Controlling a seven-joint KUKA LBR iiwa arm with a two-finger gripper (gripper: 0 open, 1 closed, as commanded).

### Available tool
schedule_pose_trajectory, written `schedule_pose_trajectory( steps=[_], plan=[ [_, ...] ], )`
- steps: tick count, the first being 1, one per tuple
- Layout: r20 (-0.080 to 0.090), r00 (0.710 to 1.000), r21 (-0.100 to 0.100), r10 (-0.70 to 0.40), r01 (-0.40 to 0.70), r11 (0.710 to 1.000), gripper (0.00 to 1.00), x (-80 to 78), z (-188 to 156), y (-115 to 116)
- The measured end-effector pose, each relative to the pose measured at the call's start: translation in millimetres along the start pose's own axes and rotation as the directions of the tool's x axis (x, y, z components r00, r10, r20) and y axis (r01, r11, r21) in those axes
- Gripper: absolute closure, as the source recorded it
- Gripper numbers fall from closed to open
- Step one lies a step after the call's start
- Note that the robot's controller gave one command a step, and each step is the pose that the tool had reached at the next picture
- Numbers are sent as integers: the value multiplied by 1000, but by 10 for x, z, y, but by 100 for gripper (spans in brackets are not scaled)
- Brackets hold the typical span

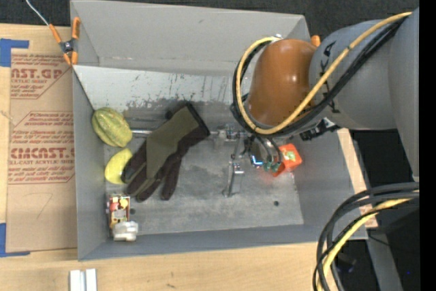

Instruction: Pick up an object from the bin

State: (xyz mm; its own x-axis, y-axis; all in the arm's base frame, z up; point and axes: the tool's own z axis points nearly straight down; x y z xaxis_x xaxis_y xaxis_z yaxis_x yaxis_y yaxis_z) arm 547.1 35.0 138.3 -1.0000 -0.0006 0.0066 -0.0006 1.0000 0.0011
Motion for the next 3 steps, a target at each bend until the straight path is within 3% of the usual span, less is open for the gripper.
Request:
schedule_pose_trajectory(
  steps=[1,2,3],
  plan=[
    [8,1000,0,0,0,1000,0,-19,-45,-1],
    [4,998,-2,59,-59,998,0,-119,289,806],
    [7,999,-2,54,-54,999,0,11,471,764]
  ],
)
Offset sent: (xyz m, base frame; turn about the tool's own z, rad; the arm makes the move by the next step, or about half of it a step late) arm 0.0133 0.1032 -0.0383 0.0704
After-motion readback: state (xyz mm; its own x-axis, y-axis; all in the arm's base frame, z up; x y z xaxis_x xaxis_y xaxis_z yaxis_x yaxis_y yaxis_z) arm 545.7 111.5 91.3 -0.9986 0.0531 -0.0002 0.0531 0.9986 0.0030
